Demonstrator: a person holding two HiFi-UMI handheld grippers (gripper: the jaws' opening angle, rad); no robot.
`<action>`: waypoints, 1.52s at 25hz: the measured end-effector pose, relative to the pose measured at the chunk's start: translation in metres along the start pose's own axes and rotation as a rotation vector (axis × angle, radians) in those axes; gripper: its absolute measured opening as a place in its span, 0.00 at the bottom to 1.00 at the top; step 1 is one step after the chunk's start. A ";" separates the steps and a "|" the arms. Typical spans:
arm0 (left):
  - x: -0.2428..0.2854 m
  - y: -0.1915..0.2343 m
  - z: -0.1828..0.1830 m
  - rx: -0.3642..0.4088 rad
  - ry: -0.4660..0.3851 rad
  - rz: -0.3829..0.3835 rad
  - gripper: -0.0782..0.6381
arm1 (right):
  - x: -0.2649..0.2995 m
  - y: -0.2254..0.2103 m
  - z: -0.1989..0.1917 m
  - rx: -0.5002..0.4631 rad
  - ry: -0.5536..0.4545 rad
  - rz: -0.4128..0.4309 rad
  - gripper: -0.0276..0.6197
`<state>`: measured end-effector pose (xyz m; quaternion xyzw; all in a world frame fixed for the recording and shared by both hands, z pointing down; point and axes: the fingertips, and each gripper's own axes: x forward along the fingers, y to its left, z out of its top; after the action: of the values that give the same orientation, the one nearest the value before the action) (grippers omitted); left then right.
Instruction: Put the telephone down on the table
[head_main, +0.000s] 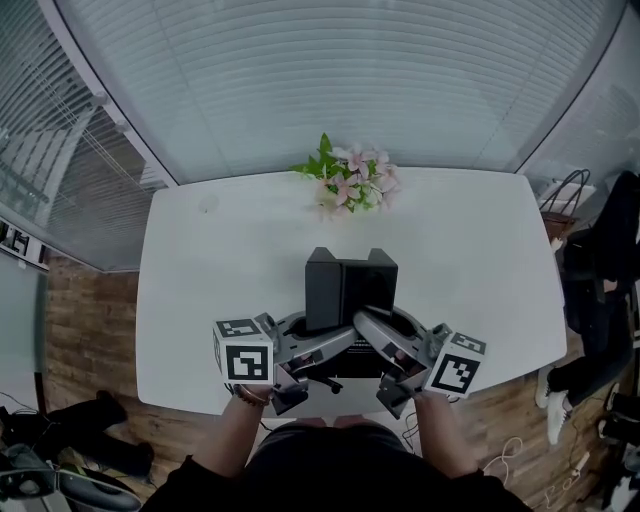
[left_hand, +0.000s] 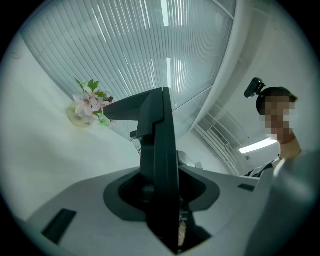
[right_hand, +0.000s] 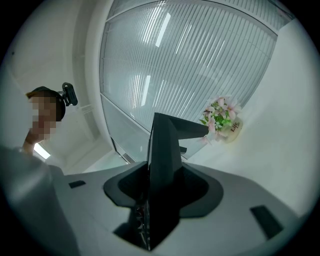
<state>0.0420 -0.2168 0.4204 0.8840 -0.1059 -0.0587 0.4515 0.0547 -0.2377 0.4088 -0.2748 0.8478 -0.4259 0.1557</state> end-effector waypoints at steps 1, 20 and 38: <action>0.000 0.001 -0.001 -0.003 0.000 0.000 0.37 | 0.000 -0.002 -0.001 0.001 0.001 -0.001 0.33; -0.003 0.027 -0.020 -0.029 0.009 0.004 0.37 | 0.001 -0.027 -0.022 0.021 0.023 -0.006 0.33; 0.001 0.055 -0.042 -0.062 0.012 0.014 0.37 | -0.001 -0.058 -0.042 0.058 0.066 -0.009 0.34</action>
<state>0.0434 -0.2159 0.4896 0.8692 -0.1073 -0.0534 0.4798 0.0538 -0.2380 0.4801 -0.2598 0.8386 -0.4597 0.1337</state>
